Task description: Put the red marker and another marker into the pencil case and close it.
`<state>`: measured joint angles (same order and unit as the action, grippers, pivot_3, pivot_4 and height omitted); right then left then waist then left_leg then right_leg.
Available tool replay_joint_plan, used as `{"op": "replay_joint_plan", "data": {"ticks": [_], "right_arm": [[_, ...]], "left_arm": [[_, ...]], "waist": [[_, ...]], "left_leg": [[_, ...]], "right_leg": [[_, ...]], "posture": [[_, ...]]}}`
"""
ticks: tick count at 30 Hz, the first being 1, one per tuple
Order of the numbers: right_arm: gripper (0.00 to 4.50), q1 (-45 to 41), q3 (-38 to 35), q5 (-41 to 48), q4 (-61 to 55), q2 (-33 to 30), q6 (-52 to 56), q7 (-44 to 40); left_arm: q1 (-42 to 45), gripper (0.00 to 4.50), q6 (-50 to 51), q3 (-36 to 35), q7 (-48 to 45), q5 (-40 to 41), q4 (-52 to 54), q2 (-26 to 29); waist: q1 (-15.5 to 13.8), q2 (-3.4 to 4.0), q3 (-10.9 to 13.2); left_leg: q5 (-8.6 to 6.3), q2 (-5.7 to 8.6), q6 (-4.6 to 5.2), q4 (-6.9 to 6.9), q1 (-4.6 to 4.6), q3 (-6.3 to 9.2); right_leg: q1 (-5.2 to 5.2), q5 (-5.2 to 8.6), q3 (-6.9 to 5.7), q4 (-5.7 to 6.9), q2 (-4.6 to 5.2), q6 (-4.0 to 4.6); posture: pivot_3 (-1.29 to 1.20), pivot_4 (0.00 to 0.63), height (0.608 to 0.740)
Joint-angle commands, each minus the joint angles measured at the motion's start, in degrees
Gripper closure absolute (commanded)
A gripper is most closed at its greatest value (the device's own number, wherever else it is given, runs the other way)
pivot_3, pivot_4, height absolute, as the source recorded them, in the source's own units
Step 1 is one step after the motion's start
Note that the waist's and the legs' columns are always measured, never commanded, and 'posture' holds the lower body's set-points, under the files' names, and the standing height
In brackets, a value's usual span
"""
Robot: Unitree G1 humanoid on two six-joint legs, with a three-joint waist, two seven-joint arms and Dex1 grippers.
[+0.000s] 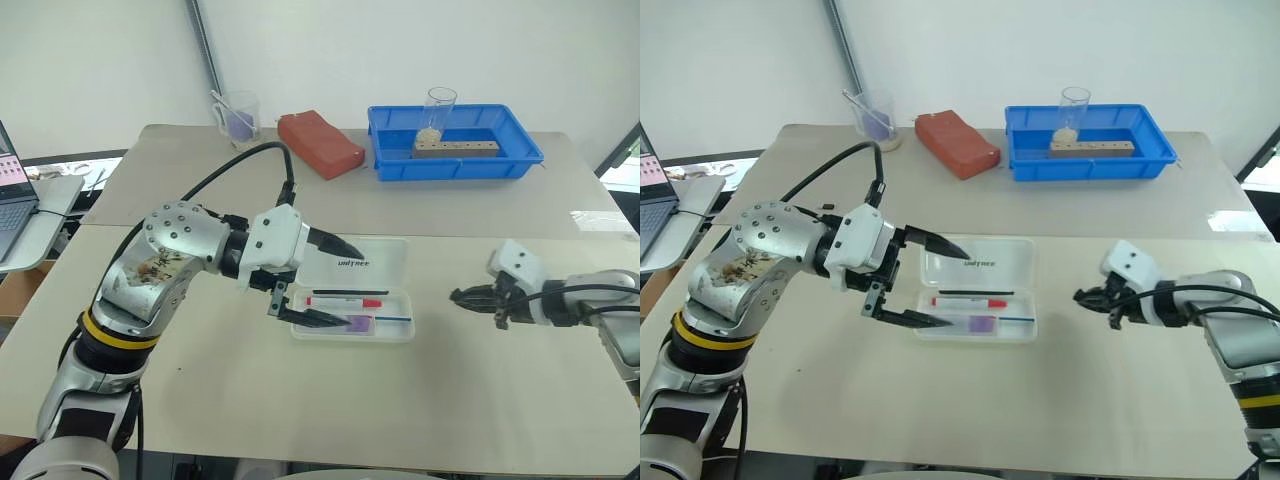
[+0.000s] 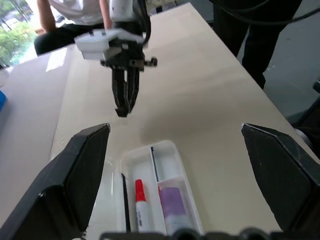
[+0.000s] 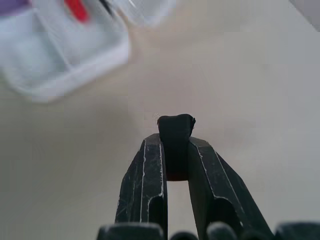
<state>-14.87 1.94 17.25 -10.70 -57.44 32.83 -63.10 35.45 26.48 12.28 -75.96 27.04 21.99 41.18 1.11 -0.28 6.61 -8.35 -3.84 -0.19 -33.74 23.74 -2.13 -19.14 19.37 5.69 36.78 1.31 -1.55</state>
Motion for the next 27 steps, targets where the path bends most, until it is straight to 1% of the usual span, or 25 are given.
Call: {"op": "replay_joint_plan", "data": {"ticks": [1, 4, 10, 17, 19, 24, 27], "right_arm": [[4.27, -3.4, 2.0, 2.5, -8.5, 1.3, 4.1, 0.0], [4.27, -4.3, 5.8, 2.2, -12.2, 3.1, 5.4, 0.2], [4.27, -3.3, 11.5, -1.3, -13.0, 3.9, 4.0, 0.8], [4.27, -4.1, 12.4, -2.9, -12.1, 3.6, 3.2, -0.5], [3.22, -4.5, 12.2, -2.8, -11.8, 4.1, 3.7, -0.4], [1.56, -4.5, 10.0, -1.3, -12.5, 4.5, 4.7, 0.3], [0.51, -4.8, 6.6, 0.7, -13.3, 4.7, 6.1, 1.3]], "left_arm": [[-2.4, 0.0, -1.2, 2.1, -2.2, -2.0, 0.9, 2.8], [-4.0, 0.0, -2.5, 3.4, -2.7, -3.4, 1.5, 3.8], [-4.7, 0.0, -1.9, 3.5, -1.8, -3.3, 2.8, 3.6], [-5.6, 0.0, -1.9, 3.0, -1.3, -3.3, 3.0, 4.1], [-5.5, 0.0, -1.8, 3.1, -1.1, -3.2, 3.0, 3.9], [-3.4, 0.0, 0.0, 2.4, -0.6, -2.9, 1.9, 4.1], [-1.3, 0.0, 2.4, 1.4, 0.6, -2.7, -0.2, 4.1]], "waist": [[0.0, 0.0, 0.0], [-0.6, 0.0, 0.0], [-1.4, -0.11, 0.1], [-0.8, -0.08, 0.1], [-0.7, -0.09, 0.1], [-0.8, -0.09, 0.1], [-0.8, -0.1, 0.1]], "left_leg": [[0.0, 0.0, 0.0, 0.0, 0.0, 0.0], [0.0, 0.0, -0.01, -0.01, 0.0, 0.02], [0.0, 0.1, -0.01, -0.07, 0.07, -0.02], [0.0, 0.02, 0.0, -0.03, 0.05, -0.01], [0.0, 0.02, 0.0, -0.02, 0.05, -0.01], [0.0, 0.03, 0.0, -0.03, 0.05, 0.01], [0.0, 0.03, 0.0, -0.03, 0.05, 0.0]], "right_leg": [[0.0, 0.0, 0.0, 0.0, 0.0, 0.0], [0.0, 0.01, -0.05, 0.0, 0.01, 0.01], [-0.05, 0.01, -0.04, -0.03, 0.16, 0.04], [-0.06, 0.01, -0.03, 0.01, 0.06, 0.05], [-0.06, 0.01, -0.03, 0.01, 0.06, 0.06], [-0.05, 0.02, -0.05, 0.01, 0.06, 0.05], [-0.05, 0.02, -0.04, 0.01, 0.07, 0.04]], "posture": [[0.0, 0.15, 0.74], [0.0, 0.15, 0.74], [0.0, 0.15, 0.74], [0.0, 0.15, 0.74], [0.0, 0.15, 0.74], [0.0, 0.15, 0.74], [0.0, 0.15, 0.74]]}}
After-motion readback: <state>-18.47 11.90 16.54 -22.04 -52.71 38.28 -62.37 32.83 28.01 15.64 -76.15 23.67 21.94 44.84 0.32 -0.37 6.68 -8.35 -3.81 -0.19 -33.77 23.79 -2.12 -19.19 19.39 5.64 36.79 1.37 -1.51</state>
